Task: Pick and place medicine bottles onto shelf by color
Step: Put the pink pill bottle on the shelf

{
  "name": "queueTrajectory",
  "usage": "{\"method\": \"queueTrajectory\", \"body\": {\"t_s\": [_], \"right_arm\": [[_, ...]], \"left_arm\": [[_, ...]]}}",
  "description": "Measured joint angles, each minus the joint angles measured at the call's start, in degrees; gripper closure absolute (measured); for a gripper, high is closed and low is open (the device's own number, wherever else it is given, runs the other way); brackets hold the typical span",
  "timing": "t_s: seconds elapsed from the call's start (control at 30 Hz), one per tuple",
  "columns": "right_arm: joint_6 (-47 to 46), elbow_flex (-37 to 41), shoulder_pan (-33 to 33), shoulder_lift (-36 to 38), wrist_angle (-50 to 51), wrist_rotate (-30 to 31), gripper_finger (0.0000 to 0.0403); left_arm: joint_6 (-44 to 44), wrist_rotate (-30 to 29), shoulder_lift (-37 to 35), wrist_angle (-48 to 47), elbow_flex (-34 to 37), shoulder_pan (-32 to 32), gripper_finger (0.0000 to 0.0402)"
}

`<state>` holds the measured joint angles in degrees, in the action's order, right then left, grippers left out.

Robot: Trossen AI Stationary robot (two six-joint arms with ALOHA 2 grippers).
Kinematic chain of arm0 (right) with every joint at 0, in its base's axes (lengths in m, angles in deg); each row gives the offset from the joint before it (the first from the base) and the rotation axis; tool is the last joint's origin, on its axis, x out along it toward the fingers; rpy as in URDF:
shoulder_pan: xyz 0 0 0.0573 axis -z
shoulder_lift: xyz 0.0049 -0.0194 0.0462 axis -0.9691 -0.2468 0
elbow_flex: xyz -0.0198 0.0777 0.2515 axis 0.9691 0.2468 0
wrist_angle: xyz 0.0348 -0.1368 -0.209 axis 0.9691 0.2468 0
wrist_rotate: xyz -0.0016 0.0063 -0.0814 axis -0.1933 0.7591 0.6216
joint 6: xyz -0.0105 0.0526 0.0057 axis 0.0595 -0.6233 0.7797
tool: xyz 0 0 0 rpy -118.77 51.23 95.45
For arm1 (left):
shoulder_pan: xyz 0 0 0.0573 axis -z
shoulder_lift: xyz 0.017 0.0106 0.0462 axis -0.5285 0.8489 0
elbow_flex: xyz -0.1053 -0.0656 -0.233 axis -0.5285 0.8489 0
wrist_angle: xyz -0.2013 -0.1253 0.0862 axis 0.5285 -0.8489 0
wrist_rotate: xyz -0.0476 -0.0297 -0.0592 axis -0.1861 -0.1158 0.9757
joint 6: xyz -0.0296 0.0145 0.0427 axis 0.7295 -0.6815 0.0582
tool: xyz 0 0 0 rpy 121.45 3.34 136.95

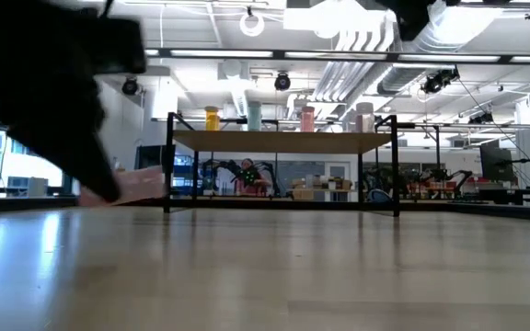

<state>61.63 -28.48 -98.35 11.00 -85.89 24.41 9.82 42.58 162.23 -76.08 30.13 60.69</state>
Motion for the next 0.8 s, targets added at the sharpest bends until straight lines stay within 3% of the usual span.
{"method": "queueTrajectory", "body": {"t_s": [0.33,0.53,0.8], "right_arm": [[2.83,-0.02,0.11,-2.78,-4.52,-6.33,0.0197],[5.48,-0.02,0.00,-2.84,-4.71,-14.04,0.0197],[7.46,-0.02,0.00,-4.07,-9.44,-14.32,0.0197]], "left_arm": [[-28.77,15.96,0.00,28.55,-0.04,-6.30,0.0319],[-39.35,25.54,0.00,37.32,-0.04,-10.04,0.0319],[-51.16,31.22,-0.02,50.39,-0.04,-15.30,0.0319]]}}
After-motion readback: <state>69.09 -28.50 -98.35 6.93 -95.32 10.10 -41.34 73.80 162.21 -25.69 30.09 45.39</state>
